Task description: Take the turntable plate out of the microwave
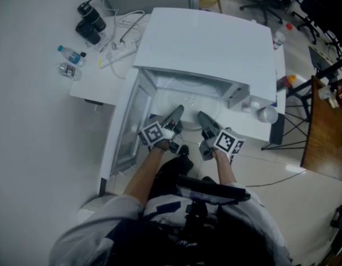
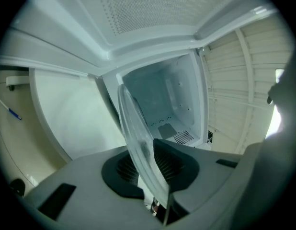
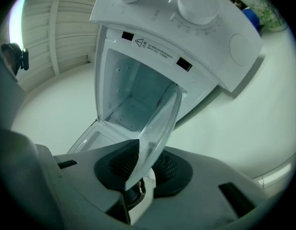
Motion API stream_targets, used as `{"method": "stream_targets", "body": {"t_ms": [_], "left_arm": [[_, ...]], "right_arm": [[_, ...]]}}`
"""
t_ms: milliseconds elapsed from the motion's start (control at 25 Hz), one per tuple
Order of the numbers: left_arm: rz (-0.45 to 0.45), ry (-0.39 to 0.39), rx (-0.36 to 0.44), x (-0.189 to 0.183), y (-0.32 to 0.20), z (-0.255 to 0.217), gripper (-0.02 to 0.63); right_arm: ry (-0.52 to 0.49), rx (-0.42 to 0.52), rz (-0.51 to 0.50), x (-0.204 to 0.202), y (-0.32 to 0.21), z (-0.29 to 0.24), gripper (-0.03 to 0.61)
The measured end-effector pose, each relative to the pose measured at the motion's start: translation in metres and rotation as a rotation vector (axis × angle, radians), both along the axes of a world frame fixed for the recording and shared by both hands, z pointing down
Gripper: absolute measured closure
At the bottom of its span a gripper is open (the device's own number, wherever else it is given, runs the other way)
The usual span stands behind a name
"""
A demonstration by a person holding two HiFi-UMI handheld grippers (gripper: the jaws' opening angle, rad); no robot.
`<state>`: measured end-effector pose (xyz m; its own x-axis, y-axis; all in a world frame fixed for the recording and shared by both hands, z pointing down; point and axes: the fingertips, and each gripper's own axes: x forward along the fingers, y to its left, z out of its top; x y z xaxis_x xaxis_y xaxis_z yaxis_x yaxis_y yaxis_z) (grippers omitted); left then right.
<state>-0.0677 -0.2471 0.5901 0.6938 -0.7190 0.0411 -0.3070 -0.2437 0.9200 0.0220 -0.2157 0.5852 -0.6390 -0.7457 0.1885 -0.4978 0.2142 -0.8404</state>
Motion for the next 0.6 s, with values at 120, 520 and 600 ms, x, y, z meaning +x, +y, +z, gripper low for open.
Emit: {"method": "stream_targets", "body": {"t_ms": [120, 520, 600], "left_arm": [[-0.006, -0.028, -0.002, -0.001, 0.007, -0.005, 0.558], [-0.012, -0.002, 0.039, -0.003, 0.034, -0.024, 0.558], [-0.016, -0.025, 0.039, -0.005, 0.044, -0.025, 0.558]], "right_arm": [[-0.019, 0.018, -0.004, -0.001, 0.006, -0.004, 0.492], [-0.013, 0.059, -0.018, -0.005, 0.033, -0.021, 0.492], [-0.013, 0.066, -0.020, -0.005, 0.042, -0.024, 0.492]]}}
